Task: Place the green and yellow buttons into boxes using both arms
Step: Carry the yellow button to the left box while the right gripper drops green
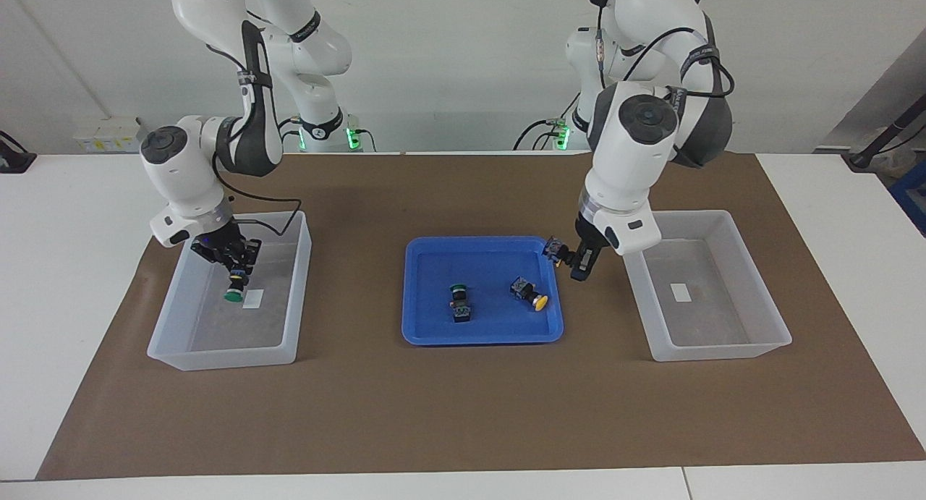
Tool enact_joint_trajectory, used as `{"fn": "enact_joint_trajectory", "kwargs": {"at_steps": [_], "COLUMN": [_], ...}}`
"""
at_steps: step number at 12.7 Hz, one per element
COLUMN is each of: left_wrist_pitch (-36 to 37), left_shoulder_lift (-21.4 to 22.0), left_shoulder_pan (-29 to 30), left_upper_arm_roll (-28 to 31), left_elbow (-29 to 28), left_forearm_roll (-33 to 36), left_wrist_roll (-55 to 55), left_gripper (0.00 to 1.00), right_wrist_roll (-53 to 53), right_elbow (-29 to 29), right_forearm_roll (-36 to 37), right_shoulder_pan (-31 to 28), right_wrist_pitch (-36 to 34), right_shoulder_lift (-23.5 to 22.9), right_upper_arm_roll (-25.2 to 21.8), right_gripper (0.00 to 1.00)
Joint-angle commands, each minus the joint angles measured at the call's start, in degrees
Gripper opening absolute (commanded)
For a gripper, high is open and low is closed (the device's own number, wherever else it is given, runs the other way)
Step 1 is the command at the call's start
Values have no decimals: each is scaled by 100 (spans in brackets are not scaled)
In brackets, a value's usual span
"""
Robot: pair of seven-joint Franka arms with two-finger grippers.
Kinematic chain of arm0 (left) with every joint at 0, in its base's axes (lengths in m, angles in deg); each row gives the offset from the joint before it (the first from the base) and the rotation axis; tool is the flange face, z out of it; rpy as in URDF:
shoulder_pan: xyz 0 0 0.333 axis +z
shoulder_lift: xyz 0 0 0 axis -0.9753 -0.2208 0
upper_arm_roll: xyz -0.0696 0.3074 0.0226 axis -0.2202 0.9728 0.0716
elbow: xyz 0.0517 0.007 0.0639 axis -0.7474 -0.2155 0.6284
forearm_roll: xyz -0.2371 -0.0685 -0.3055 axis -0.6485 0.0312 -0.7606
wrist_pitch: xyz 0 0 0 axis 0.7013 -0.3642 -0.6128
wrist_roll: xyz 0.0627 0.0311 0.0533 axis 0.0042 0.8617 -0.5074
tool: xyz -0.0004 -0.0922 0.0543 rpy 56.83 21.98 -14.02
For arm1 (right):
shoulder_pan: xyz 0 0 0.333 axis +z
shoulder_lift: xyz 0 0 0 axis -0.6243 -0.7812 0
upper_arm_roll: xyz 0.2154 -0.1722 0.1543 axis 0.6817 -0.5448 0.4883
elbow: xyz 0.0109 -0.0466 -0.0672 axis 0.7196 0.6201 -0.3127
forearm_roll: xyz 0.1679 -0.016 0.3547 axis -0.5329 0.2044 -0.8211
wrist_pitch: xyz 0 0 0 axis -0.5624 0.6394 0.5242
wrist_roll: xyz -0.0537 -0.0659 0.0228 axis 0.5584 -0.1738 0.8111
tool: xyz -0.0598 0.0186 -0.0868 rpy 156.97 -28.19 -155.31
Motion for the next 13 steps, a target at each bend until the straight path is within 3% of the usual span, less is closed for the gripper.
{"fn": "enact_joint_trajectory", "kwargs": {"at_steps": [1,2,3,6,8,13], "left_wrist_pitch": [578,658,711,948,1019,713], "left_shoulder_lift": [21,21,21,30,161,249], "left_shoulder_pan": [317,431,493,896,1134,1600], "left_upper_arm_roll": [-45,-54,-19,-1,34,17], "left_elbow": [228,220,220,220,202,-16], "left_forearm_roll": [-186,-178,-178,-169,-169,-143], "left_wrist_roll": [-965,-1282,-1598,-2695,-3671,-5878], "left_gripper": [0,0,0,0,0,0], "right_wrist_roll": [186,186,177,168,150,-243], "right_elbow": [73,73,64,-24,-233,-1016], "right_forearm_roll": [13,13,13,13,13,5], "right_shoulder_pan": [-168,-176,-177,-177,-98,498], "right_wrist_pitch": [195,186,177,98,-207,-1122], "right_shoulder_lift": [-14,-14,-14,21,161,399], "right_upper_arm_roll": [74,74,74,83,91,127], "right_gripper": [30,59,81,89,100,100]}}
